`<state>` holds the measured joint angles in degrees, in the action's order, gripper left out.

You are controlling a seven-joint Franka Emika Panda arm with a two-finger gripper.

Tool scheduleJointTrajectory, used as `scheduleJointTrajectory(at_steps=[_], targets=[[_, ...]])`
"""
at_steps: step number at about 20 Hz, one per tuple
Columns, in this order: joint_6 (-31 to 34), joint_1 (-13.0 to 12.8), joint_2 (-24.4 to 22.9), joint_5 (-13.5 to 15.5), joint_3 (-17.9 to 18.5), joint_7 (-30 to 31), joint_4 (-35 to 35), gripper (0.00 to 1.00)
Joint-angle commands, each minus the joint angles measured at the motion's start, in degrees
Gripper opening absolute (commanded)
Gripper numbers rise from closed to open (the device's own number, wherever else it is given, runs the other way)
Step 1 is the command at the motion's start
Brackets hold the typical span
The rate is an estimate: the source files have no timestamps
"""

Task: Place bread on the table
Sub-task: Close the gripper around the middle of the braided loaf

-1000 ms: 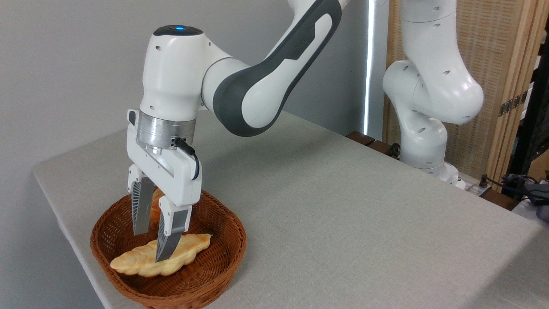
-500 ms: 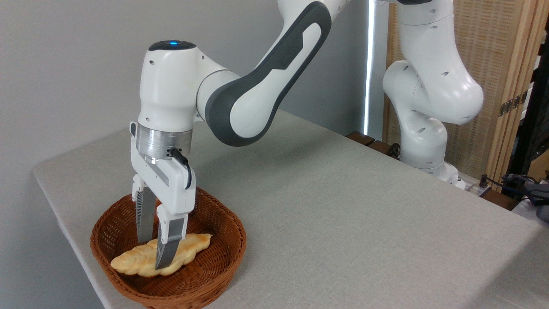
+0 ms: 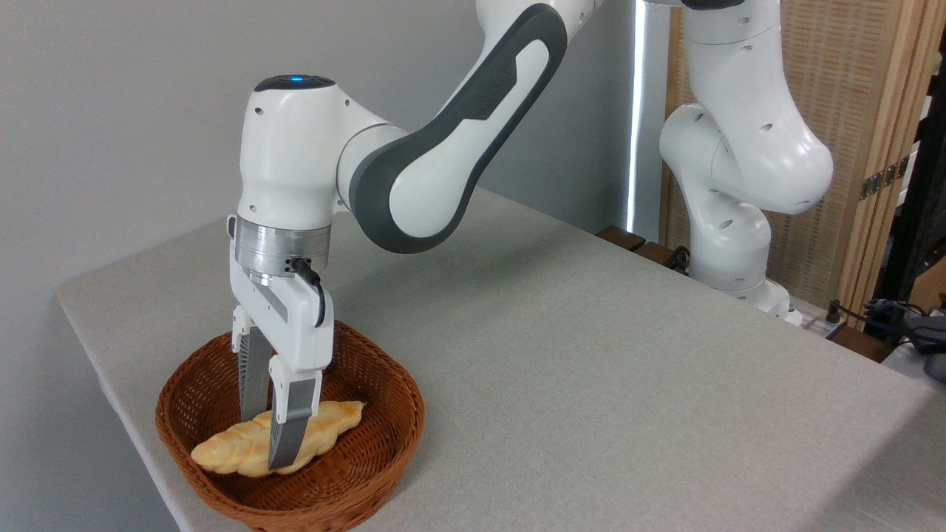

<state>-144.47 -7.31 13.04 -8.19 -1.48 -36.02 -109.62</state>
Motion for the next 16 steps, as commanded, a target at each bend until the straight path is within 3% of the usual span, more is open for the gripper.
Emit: scheduleJointTrajectory(at_steps=[1, 9, 14, 16], targets=[[-1.3, 0.2, 0.4, -3.1, 0.2, -0.2, 0.3, 1.0], [-1.3, -0.3, 1.6, -3.1, -0.6, -0.1, 0.1, 1.0], [-1.3, -0.2, 1.5, -3.1, -0.6, -0.2, 0.3, 0.8], [-1.3, -0.2, 1.4, -3.1, -0.6, -0.3, 0.2, 0.66]])
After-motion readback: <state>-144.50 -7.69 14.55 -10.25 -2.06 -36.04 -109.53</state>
